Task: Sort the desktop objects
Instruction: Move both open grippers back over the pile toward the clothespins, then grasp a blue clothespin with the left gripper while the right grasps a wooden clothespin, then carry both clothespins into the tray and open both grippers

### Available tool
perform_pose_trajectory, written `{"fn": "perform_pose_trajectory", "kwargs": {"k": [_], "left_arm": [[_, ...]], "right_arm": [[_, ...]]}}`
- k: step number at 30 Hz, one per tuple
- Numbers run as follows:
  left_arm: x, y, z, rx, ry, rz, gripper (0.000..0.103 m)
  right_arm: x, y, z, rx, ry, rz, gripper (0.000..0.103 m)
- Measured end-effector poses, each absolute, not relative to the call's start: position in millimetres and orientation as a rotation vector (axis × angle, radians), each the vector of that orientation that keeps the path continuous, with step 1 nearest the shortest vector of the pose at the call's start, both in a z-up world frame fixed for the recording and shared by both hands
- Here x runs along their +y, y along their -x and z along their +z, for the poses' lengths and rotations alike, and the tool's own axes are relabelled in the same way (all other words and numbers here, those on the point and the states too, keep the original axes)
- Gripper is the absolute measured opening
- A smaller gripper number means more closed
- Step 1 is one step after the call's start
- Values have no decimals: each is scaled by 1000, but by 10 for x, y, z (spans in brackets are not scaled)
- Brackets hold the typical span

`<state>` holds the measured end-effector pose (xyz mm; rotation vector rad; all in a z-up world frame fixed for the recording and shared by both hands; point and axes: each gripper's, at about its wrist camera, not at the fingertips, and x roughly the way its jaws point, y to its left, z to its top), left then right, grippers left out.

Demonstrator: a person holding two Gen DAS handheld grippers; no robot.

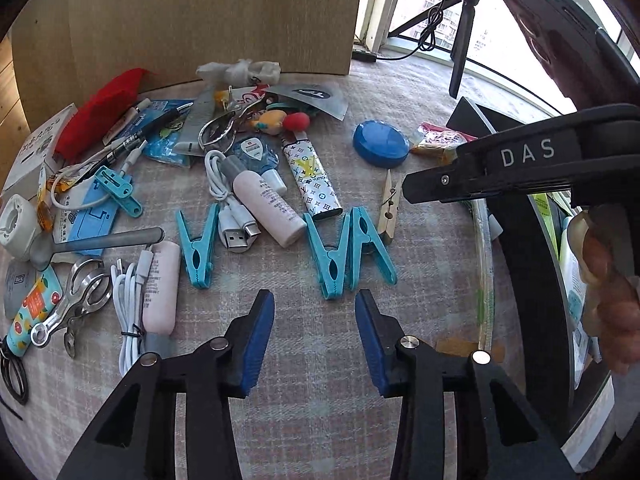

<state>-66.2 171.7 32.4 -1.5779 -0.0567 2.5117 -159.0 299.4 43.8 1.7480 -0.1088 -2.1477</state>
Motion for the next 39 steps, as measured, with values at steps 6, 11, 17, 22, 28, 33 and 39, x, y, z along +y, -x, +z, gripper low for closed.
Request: {"fn": "perform_pose_trajectory", "kwargs": {"k": [6,11,17,22,28,33,39], "left_arm": [[1741,734,278,-32,1578,2495,37],[1700,778,271,-42,1581,2487,33],[1650,776,264,-33,1585,2477,34],[1685,831,267,0,1588,2490,33],[1782,888,275,6,1579,2473,28],[1863,900,297,14,1557,2466,16],[1741,868,318,-101,1563,2459,15]], "right_arm": [[2962,1664,398,-98,-1759,-2158,31],[2921,1684,374,-83,-1766,-2157,30],[2759,1712,303,-46,-1782,-2152,30],[2657,1728,272,-2,-1790,-2151,21],[2615,1696,285,58,-1787,-2139,17],[2592,1651,258,114,-1769,-2146,13],[2729,1622,272,18,-1776,-2141,13]]}}
